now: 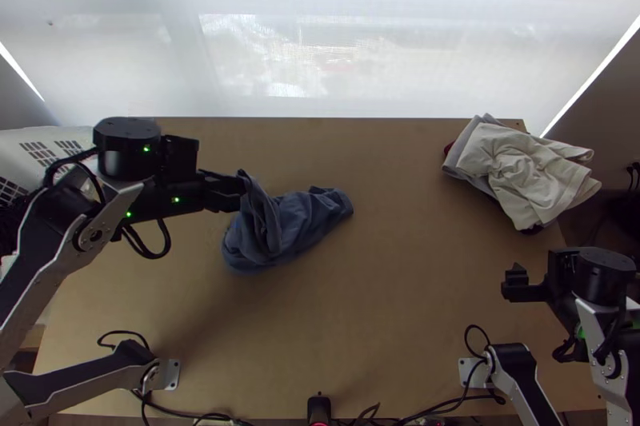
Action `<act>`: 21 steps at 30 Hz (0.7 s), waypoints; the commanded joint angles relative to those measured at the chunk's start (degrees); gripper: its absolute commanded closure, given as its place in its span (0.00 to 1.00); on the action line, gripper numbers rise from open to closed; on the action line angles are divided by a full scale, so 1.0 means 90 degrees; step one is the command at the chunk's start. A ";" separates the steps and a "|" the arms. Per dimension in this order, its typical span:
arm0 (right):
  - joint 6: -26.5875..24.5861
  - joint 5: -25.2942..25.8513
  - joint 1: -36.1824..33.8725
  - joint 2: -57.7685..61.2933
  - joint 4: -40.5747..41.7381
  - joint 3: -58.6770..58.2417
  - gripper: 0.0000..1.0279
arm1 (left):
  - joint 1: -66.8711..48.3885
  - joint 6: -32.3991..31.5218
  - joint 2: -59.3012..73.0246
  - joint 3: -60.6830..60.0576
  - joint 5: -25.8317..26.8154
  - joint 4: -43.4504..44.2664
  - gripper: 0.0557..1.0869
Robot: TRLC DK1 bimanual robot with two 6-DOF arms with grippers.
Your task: Fold the t-shirt
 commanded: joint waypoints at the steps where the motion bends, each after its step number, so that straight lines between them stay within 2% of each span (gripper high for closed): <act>1: -0.0250 -0.0015 0.0543 0.0491 0.0157 0.0324 0.05 | -0.0489 0.0263 -0.0246 -0.0982 -0.0188 0.0264 0.97; 5: -0.0767 -0.0112 0.1510 0.1126 0.0498 0.0696 0.05 | -0.0489 0.0341 -0.0246 -0.0943 -0.0451 0.0342 0.96; 8: -0.1119 -0.0112 0.2379 0.1732 0.0635 0.0910 0.05 | -0.0392 0.0458 -0.0246 -0.0903 -0.0940 0.0499 0.96; 12: -0.1529 -0.0112 0.3297 0.2601 0.0870 0.1145 0.05 | 0.0399 0.0517 -0.0236 -0.0816 -0.1350 0.0831 0.96; 21: -0.1558 -0.0386 0.4400 0.4778 0.1856 0.1955 0.05 | 0.2860 0.0497 -0.0236 -0.0474 -0.1526 0.1592 0.97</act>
